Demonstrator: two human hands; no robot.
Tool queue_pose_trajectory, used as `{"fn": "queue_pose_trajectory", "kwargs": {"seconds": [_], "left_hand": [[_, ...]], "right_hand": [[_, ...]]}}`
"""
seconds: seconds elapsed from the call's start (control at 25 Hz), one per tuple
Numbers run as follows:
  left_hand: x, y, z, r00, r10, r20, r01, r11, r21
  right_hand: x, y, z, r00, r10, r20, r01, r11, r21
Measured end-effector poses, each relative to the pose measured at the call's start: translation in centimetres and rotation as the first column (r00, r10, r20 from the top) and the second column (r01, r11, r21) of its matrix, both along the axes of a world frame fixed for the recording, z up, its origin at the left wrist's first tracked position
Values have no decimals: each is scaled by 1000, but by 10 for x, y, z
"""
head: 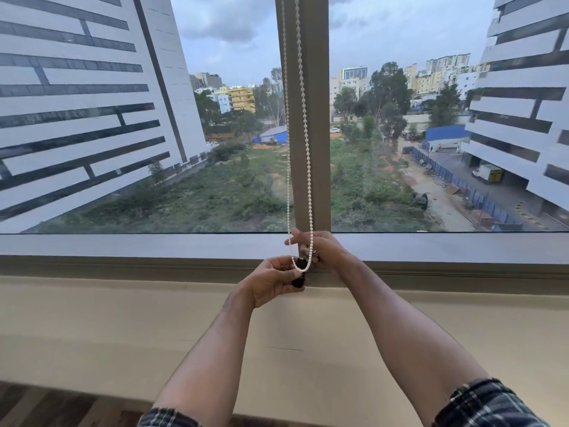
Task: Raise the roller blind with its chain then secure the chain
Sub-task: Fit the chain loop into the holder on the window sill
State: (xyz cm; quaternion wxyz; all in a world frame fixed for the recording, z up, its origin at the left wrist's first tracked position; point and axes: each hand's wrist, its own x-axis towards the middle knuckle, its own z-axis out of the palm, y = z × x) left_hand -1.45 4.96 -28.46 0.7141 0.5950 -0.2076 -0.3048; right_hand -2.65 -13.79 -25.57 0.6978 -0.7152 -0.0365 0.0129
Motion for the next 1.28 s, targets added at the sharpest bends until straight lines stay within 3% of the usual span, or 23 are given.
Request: {"fn": "queue_pose_trajectory", "kwargs": {"seconds": [0.12, 0.32, 0.52, 0.88, 1.04, 1.2, 1.28], "left_hand": [[-2, 4, 3, 999, -51, -8, 51, 999, -3], [-5, 5, 7, 997, -62, -45, 63, 998, 9], [-6, -8, 5, 1000, -8, -16, 8, 999, -40], [2, -40, 4, 907, 413, 84, -395, 903, -169], [0, -54, 8, 808, 568, 159, -539, 820, -190], [-4, -66, 8, 588, 616, 524, -696, 715, -59], [-11, -71, 10, 470, 585, 661, -732, 677, -79]], "right_hand": [[-1, 6, 9, 995, 97, 30, -96, 995, -14], [-1, 7, 16, 983, 162, 86, -146, 975, -167], [-1, -2, 8, 995, -16, 102, 20, 999, -40], [-18, -29, -1, 915, -318, 248, 314, 948, 56], [-23, -36, 1, 908, -332, 256, 331, 942, 46], [-23, -44, 0, 897, -358, 260, 357, 933, 52], [-22, -44, 0, 890, -365, 272, 362, 930, 65]]}}
